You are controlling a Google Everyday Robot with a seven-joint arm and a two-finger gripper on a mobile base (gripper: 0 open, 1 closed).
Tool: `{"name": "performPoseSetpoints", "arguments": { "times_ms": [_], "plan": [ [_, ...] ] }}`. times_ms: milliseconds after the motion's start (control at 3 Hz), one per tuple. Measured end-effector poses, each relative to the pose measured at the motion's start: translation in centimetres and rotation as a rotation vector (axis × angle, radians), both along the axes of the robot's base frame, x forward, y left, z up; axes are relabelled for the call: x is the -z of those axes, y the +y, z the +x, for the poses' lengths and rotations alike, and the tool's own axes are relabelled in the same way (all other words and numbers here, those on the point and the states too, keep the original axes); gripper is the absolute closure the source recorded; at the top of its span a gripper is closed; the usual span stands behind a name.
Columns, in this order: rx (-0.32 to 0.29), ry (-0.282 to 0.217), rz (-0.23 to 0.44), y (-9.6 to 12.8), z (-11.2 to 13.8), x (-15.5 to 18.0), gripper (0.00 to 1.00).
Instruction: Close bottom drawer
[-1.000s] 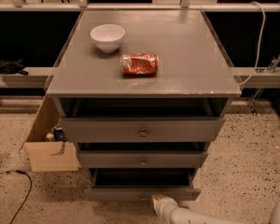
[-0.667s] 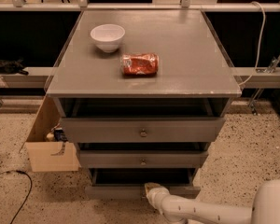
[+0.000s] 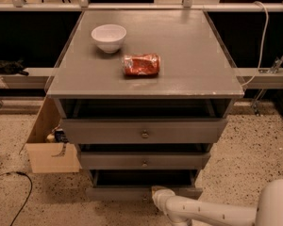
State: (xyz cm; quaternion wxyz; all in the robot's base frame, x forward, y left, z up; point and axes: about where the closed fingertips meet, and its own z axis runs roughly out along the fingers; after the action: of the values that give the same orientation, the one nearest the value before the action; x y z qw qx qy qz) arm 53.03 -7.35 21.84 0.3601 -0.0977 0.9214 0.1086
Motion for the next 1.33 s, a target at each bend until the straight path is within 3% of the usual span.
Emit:
{"name": "performPoseSetpoints", "arguments": {
  "times_ms": [333,667,1000,1333],
  "plan": [
    [0.053,0.057,0.011,-0.2,-0.5,0.7,1.0],
    [0.059,0.064,0.014,-0.2,-0.6,0.8,1.0],
    [0.12,0.097,0.007,-2.1,-1.4,2.0,1.0],
    [0.241,0.188,-0.044,-5.5,-5.5,6.9,1.0]
  ]
}}
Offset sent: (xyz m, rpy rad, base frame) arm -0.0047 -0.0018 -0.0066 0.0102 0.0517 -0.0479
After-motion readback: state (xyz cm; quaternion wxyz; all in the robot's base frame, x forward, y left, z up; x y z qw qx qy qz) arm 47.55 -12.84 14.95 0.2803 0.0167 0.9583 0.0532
